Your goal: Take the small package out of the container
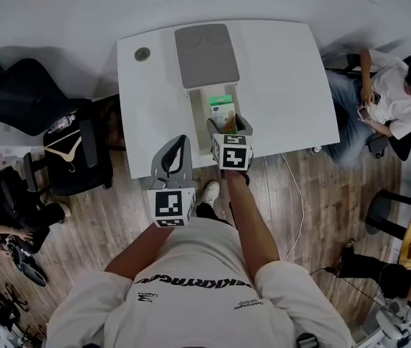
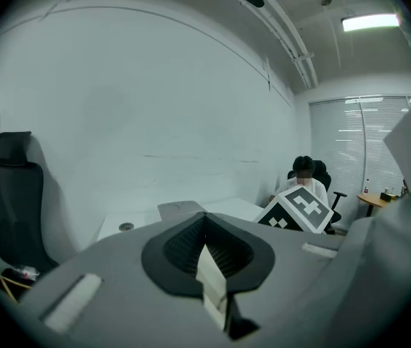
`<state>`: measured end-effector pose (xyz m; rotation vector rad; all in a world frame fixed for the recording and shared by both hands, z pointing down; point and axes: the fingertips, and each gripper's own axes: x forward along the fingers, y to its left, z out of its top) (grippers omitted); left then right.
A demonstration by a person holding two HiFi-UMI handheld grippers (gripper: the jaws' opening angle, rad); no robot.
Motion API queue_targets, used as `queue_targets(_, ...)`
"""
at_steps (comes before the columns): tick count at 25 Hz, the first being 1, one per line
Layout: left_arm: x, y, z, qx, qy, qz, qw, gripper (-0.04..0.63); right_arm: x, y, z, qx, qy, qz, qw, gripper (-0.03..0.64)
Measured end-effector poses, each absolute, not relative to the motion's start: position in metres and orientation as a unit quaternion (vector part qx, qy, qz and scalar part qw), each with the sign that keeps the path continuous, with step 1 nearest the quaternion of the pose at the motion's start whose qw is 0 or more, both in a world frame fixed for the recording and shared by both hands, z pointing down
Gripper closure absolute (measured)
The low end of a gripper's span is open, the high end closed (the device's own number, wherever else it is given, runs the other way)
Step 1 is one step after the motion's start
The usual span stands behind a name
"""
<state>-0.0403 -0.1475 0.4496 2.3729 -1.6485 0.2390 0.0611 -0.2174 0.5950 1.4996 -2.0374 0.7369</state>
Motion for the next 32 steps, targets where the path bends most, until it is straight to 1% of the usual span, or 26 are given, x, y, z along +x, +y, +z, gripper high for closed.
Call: queue_targets(32, -0.045, -0.133, 0.417, 0.819, -0.563, 0.067, 0.092, 0.591, 0.055, -0.188, 0.500, 0.570, -0.778, 0.203, 0.168, 0.270)
